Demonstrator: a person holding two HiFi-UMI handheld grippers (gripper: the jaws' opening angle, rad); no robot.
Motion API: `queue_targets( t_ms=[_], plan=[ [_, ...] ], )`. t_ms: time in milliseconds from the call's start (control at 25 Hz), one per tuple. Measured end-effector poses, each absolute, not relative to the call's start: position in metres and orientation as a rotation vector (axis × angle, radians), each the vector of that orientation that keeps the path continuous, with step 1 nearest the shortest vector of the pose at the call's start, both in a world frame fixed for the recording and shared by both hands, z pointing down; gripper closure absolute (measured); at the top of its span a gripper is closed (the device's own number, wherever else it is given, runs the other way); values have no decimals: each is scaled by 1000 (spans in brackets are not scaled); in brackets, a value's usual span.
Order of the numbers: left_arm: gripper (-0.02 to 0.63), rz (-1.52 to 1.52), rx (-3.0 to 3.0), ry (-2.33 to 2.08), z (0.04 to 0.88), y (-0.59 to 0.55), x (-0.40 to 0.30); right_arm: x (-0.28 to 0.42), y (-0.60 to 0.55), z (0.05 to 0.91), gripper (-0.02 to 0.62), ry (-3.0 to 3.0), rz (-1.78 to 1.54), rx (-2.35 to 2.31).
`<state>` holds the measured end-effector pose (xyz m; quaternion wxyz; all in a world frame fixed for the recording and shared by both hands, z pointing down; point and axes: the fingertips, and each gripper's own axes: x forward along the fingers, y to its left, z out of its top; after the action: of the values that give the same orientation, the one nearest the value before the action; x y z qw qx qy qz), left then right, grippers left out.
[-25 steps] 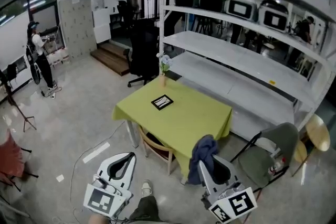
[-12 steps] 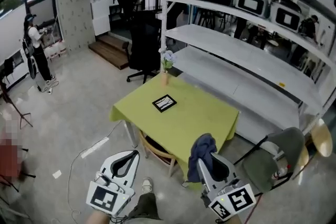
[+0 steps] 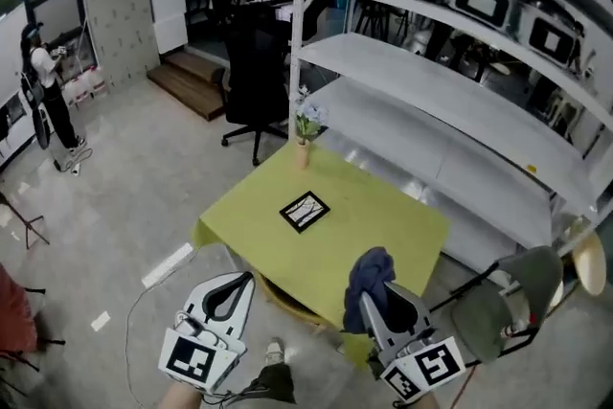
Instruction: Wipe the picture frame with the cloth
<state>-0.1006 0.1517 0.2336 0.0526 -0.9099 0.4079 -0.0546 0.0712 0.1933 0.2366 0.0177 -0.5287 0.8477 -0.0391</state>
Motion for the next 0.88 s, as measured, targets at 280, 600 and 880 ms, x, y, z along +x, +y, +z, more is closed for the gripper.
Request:
queue_targets(
  t_ms=[280,600,880],
  plan=[
    [598,-199,-2831,1188,244,30,-110,58,81,241,503,2617,-176,-1710],
    [598,-203,-2868,1126,257,-64,-106,51,-11,244,502,2593,-175,-1766],
    [598,-232,-2903,1142,275,-102,-97,60,-56,255,503,2602,-187,-1799]
  ],
)
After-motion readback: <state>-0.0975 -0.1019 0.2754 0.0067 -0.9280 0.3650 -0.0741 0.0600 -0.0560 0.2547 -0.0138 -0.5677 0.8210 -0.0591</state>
